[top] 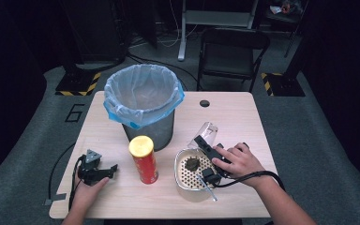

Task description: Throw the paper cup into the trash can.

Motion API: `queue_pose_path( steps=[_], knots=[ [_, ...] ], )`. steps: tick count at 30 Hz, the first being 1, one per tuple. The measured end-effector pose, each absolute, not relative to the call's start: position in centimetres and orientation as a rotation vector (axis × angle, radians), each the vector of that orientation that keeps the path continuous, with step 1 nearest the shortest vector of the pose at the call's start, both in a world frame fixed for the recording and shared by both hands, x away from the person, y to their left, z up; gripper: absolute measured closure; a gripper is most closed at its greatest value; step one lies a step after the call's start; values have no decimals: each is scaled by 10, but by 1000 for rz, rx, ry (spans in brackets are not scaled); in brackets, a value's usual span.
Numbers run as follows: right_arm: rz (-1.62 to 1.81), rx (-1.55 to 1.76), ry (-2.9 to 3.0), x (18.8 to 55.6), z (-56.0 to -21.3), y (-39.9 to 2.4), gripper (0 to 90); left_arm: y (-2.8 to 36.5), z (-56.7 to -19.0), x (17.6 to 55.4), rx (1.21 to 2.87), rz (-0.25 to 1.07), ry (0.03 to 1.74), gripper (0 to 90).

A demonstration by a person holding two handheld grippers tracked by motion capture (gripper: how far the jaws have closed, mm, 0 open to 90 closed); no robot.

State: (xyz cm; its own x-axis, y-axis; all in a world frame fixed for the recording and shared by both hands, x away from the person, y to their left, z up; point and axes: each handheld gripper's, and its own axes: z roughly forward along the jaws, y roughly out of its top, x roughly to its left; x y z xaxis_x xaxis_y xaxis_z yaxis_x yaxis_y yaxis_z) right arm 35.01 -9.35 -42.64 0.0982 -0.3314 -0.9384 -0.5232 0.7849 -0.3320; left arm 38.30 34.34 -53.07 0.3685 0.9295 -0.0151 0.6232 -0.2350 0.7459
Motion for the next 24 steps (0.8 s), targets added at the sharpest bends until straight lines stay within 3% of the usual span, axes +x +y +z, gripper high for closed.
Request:
queue_pose_path(
  steps=[24],
  knots=[
    [154,-737,1460,349,-427,-93,415,343,-531,383,1959,582,1340,148]
  ],
)
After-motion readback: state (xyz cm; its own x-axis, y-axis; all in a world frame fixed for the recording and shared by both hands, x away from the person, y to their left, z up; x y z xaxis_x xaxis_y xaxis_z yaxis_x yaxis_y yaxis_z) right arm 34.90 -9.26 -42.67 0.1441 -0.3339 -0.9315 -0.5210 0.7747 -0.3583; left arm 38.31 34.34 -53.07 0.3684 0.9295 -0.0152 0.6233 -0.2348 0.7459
